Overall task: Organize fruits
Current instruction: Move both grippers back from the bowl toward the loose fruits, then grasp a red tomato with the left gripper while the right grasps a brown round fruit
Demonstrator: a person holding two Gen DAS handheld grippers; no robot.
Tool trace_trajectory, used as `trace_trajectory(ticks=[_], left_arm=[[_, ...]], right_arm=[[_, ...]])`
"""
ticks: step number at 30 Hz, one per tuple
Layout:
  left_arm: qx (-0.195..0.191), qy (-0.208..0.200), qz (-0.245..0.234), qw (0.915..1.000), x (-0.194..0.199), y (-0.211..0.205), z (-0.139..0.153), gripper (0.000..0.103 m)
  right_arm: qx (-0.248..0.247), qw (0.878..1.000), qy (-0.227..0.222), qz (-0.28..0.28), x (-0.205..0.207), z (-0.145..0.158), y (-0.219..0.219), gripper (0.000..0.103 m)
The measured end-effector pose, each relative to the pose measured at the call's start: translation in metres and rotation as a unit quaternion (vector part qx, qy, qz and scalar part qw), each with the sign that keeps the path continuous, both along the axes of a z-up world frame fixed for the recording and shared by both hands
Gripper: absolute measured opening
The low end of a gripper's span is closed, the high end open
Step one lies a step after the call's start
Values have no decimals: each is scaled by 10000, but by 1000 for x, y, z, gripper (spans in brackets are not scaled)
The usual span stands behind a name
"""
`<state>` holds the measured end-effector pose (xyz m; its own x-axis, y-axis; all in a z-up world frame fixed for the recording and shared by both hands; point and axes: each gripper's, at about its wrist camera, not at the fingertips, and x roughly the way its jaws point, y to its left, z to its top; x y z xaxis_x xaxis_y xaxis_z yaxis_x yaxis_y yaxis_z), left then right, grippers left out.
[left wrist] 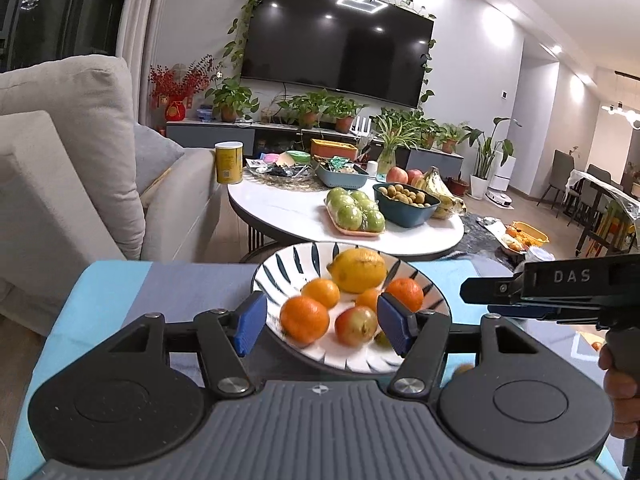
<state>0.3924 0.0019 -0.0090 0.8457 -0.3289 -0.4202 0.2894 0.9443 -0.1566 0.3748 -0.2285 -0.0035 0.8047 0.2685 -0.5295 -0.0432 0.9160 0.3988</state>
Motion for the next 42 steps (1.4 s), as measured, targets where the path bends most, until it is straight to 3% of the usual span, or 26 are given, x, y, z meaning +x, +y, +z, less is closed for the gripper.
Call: trace_trajectory(ticks=[7, 21, 25, 27, 30, 35, 42], left_arm=[[73, 111, -42, 9999, -19, 6, -13, 59], [97, 415, -127, 9990, -27, 8, -38, 54], [130, 527, -207, 9983, -25, 6, -43, 49], [142, 648, -234, 9975, -22, 6, -45, 36], [73, 787, -310, 9964, -21, 7, -47, 32], [-290, 899, -280, 9951, -19, 14, -49, 32], [-241, 882, -241, 9955, -19, 11, -48, 30]], right_arm=[[-178, 9998, 112, 68, -15, -12, 5, 53], [-85, 9993, 357, 112, -32, -32, 7, 53], [-33, 9992, 389, 102, -34, -34, 4, 53], [-33, 9992, 391, 104, -35, -35, 4, 53], [-41, 9992, 391, 100, -35, -35, 4, 53], [-116, 9989, 415, 159, -34, -38, 6, 53], [-392, 9982, 349, 276, -31, -40, 13, 53]])
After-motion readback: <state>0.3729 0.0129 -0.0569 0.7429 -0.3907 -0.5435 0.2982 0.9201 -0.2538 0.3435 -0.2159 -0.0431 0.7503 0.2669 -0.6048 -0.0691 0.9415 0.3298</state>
